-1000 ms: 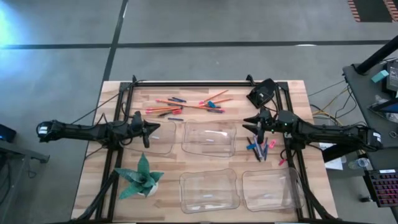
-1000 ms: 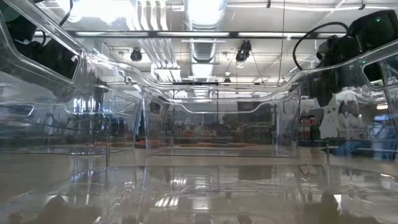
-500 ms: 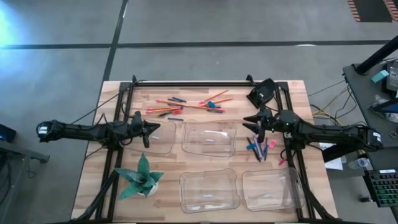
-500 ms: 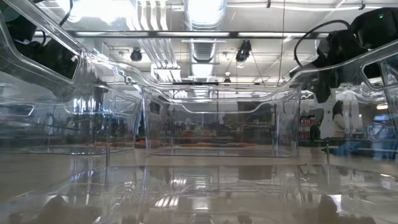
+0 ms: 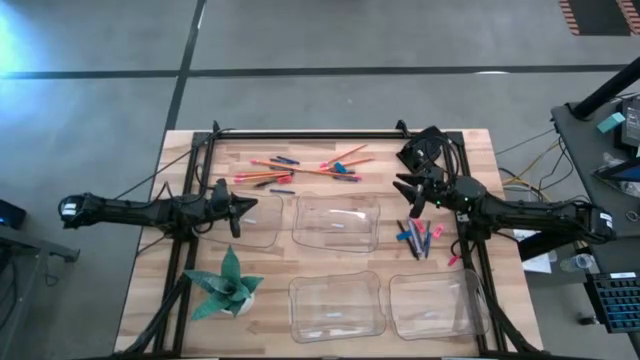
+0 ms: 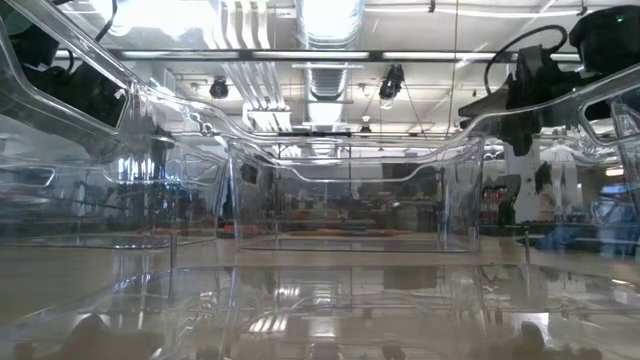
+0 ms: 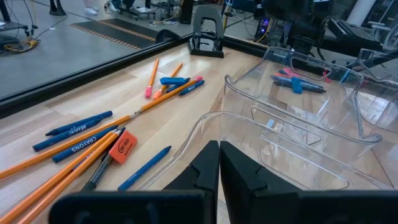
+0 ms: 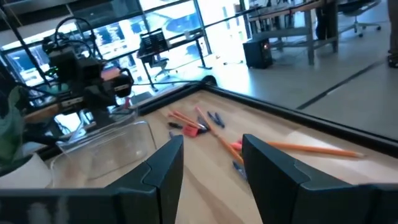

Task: Sort crayons/erasers/pens/pencils in bins
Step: Put the orange eraser into the bottom right transparent bin

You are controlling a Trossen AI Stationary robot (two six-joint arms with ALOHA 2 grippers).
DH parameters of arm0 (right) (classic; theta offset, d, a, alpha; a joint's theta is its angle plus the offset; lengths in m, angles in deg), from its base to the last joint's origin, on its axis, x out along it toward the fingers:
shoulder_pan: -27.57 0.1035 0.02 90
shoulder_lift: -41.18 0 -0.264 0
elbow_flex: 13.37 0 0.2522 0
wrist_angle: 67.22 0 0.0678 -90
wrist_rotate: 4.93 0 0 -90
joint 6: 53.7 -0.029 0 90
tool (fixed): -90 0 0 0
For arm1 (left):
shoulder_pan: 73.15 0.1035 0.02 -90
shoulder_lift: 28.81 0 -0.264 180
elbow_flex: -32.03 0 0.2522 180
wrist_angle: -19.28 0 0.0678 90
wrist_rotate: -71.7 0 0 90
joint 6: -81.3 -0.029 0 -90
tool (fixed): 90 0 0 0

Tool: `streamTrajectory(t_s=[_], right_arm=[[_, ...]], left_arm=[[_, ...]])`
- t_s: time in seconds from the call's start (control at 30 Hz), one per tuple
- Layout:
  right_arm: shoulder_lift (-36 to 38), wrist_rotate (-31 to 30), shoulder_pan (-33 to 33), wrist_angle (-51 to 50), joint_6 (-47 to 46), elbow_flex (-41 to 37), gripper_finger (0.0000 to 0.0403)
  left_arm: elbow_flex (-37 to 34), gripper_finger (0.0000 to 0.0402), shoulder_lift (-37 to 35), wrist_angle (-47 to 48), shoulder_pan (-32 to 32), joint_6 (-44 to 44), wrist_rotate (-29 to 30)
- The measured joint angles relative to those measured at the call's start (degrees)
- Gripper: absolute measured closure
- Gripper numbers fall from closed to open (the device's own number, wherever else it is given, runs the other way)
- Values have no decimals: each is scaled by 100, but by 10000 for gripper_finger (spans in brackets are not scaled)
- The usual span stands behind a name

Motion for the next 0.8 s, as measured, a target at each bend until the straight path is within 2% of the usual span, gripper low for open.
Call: streamTrajectory(t_s=[0.2, 0.4, 0.53, 0.8], right_arm=[[0, -39, 0, 13, -17, -1, 248], [0, -396, 2, -21, 264, -1, 248], [0, -876, -3, -25, 322, 0, 248], [0, -846, 0, -7, 624, -1, 248]], left_arm=[[-2, 402, 0, 0, 0, 0, -2], [-1, 402, -2, 0, -1, 0, 0], [-2, 402, -2, 0, 0, 0, 0], [-1, 402, -1, 0, -1, 0, -1]])
